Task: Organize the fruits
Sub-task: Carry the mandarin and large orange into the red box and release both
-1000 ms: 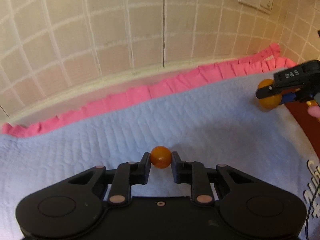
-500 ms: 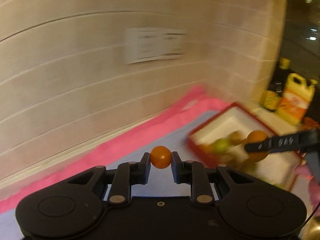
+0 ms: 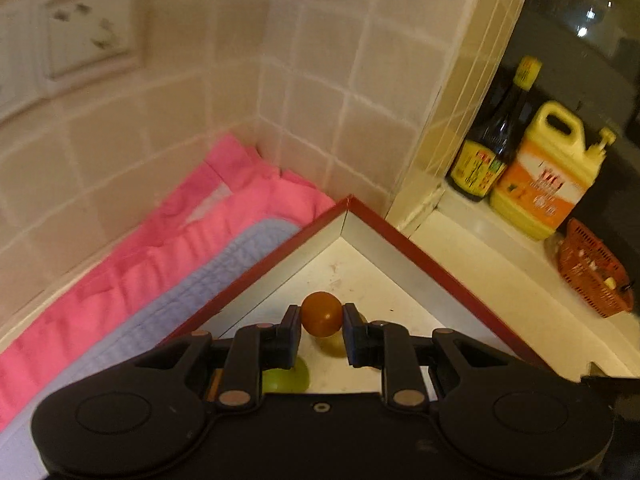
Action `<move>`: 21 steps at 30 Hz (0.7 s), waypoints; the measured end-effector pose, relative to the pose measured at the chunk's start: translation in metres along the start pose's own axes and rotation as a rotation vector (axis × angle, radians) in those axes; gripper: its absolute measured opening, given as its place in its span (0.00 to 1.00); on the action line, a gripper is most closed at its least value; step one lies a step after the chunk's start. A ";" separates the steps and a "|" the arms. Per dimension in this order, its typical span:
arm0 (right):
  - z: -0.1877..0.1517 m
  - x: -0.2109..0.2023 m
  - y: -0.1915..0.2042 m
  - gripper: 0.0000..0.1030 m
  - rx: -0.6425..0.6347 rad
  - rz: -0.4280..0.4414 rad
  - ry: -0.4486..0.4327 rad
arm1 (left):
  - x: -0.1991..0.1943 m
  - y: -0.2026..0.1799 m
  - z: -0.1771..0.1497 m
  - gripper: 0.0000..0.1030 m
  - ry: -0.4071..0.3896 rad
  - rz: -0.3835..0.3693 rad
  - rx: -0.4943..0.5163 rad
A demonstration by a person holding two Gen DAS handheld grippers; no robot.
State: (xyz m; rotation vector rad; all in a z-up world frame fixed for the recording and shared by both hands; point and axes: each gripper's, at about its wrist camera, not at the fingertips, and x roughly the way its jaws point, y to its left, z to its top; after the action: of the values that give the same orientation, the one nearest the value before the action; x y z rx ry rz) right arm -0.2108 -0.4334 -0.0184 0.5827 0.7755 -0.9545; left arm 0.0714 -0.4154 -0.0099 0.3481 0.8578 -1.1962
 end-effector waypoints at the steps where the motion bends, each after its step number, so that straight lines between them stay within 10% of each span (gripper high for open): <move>1: 0.000 0.005 -0.002 0.57 0.001 0.006 0.008 | 0.010 -0.001 0.002 0.24 0.014 0.009 0.005; 21: -0.001 0.038 0.020 0.57 -0.131 -0.030 0.053 | 0.094 0.025 0.003 0.24 0.133 0.081 -0.024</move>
State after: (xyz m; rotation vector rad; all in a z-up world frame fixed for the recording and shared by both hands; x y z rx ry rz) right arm -0.1804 -0.4421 -0.0472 0.4845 0.8895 -0.9112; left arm 0.1050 -0.4711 -0.0824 0.4425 0.9636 -1.0963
